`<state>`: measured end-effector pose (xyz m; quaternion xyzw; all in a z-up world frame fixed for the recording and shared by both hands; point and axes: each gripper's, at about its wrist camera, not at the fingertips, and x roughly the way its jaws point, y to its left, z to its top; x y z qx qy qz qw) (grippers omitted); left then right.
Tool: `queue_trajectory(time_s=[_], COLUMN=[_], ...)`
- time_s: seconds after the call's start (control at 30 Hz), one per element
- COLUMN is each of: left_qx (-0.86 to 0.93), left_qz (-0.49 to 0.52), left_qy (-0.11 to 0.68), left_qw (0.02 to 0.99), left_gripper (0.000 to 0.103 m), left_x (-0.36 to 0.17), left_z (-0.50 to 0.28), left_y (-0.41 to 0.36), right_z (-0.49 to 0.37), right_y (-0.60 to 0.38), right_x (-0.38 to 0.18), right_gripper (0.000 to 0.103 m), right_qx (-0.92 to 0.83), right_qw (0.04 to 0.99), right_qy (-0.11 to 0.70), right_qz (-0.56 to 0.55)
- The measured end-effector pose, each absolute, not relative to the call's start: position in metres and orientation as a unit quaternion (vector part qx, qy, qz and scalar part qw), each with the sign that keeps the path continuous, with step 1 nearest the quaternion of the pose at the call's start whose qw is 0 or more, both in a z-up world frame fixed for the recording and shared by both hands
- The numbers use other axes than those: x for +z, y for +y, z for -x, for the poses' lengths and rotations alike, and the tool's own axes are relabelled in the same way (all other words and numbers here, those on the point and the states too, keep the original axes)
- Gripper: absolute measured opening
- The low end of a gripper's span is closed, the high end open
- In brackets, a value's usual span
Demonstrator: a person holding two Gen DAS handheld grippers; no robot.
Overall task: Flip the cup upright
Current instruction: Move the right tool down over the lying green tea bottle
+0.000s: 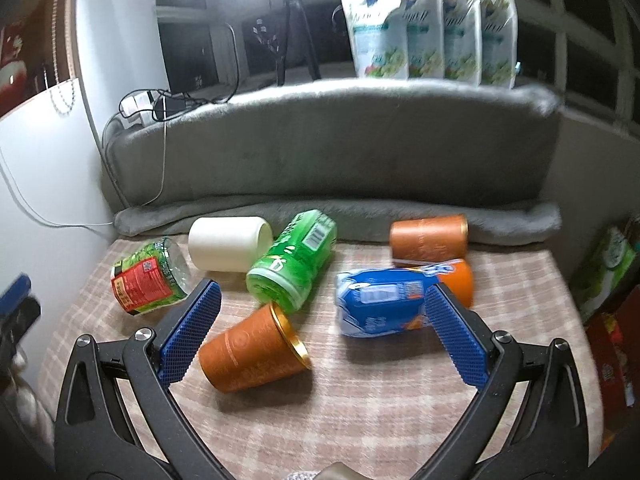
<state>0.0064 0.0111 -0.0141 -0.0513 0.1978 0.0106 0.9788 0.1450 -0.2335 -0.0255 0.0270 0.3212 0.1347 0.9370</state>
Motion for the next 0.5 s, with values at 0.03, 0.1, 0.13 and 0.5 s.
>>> queue_trajectory(time_s=[0.03,0.1,0.13,0.5], left_qx=[0.011,0.011,0.012,0.024], left_qz=[0.053,0.054,0.055,0.069], left_qy=[0.2,0.204,0.207,0.226], left_qw=[0.978,0.977,0.977,0.971], left_gripper=[0.093,0.093,0.093,0.093], left_x=[-0.015,-0.017,-0.018,-0.026], left_z=[-0.007,-0.007,-0.007,-0.004], left_y=[0.013,0.016,0.018,0.037], right_z=[-0.151,-0.167,-0.178,-0.276], right_y=[-0.232,-0.228,-0.226,-0.22], right_x=[-0.026,-0.029,-0.031,-0.066], right_gripper=[0.103,0.103,0.103,0.094], right_qx=[0.138,0.147,0.156,0.175], right_qw=[0.934,0.925,0.917,0.845], right_qy=[0.328,0.349,0.364,0.487], right_qz=[-0.029,-0.035,-0.04,-0.135])
